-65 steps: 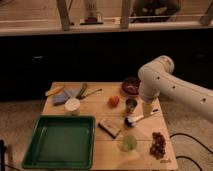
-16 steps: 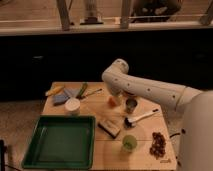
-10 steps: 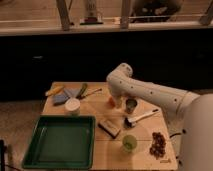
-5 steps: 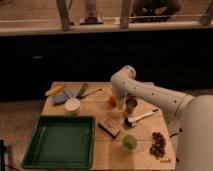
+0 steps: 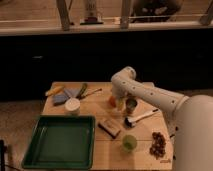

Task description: Place apple in paper cup

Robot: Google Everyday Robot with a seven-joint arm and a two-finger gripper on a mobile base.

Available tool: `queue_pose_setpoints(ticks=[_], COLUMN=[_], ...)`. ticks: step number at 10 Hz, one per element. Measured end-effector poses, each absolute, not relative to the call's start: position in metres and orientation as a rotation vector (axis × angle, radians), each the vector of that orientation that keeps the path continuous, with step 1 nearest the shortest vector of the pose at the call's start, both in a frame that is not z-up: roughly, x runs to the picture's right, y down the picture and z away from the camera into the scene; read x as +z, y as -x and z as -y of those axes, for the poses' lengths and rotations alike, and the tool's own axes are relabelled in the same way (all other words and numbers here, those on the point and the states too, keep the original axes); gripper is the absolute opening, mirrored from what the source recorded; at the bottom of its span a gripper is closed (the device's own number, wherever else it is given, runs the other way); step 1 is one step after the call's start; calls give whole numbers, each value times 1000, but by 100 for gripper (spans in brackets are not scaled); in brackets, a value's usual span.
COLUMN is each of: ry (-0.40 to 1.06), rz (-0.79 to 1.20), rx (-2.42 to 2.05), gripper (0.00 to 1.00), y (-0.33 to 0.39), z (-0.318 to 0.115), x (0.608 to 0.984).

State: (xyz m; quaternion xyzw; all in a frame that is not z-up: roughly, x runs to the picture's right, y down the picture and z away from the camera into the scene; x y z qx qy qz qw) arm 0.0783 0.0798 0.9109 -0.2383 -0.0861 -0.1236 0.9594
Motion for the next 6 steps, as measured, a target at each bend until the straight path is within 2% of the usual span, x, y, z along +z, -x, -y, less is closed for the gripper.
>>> queue_pose_setpoints(ticks=[2, 3, 6], ry=[489, 493, 500], rz=[181, 180, 178], rx=[-249, -246, -240], gripper=[79, 75, 44], y=[-77, -78, -79], z=[-84, -87, -91], x=[915, 917, 922])
